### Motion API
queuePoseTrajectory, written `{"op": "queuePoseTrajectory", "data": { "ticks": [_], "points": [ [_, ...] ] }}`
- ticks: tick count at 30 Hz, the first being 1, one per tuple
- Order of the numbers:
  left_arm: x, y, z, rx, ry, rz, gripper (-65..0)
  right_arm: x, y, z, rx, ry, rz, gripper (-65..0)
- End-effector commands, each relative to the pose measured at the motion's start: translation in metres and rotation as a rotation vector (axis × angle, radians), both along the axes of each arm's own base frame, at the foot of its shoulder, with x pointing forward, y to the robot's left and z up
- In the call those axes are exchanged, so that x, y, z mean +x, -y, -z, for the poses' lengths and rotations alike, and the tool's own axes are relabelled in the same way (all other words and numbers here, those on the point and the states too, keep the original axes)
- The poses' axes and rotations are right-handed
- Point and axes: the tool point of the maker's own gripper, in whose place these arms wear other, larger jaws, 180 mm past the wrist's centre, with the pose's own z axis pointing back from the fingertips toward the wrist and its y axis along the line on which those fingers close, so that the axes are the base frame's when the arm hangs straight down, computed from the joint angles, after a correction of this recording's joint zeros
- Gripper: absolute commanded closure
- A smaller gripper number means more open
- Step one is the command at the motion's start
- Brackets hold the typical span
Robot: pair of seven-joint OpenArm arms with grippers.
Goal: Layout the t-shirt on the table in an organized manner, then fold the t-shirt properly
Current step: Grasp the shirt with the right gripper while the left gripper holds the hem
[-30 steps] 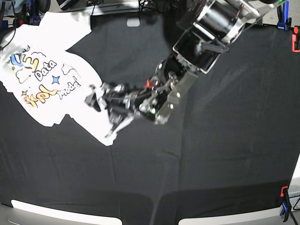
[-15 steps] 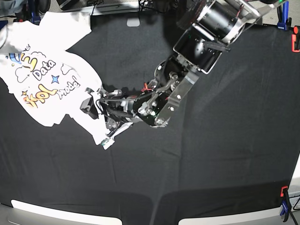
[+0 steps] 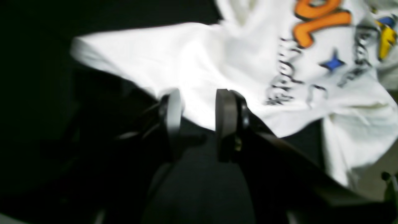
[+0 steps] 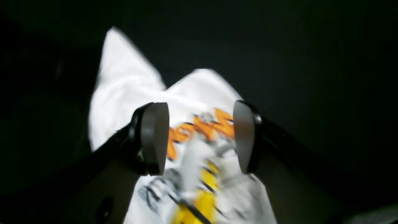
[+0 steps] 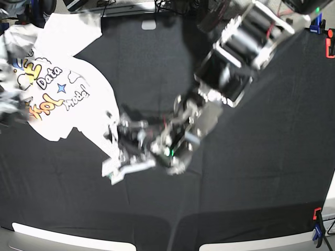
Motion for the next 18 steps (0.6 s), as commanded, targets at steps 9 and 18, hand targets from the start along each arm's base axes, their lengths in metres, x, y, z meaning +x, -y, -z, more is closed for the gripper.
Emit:
{"op": "queuePoseTrajectory", "data": {
  "ticks": [9, 18],
  "points": [
    [0.012, 0.008, -0.029, -0.007, 0.040, 0.010, -17.7, 0.045, -0.065, 0.053, -0.094, -0.123, -0.198, -32.1],
    [0.011, 0.007, -0.028, -0.002, 0.038, 0.011, -17.7, 0.061, -0.092, 0.107, -0.044, -0.229, -0.170, -32.0]
  ]
}}
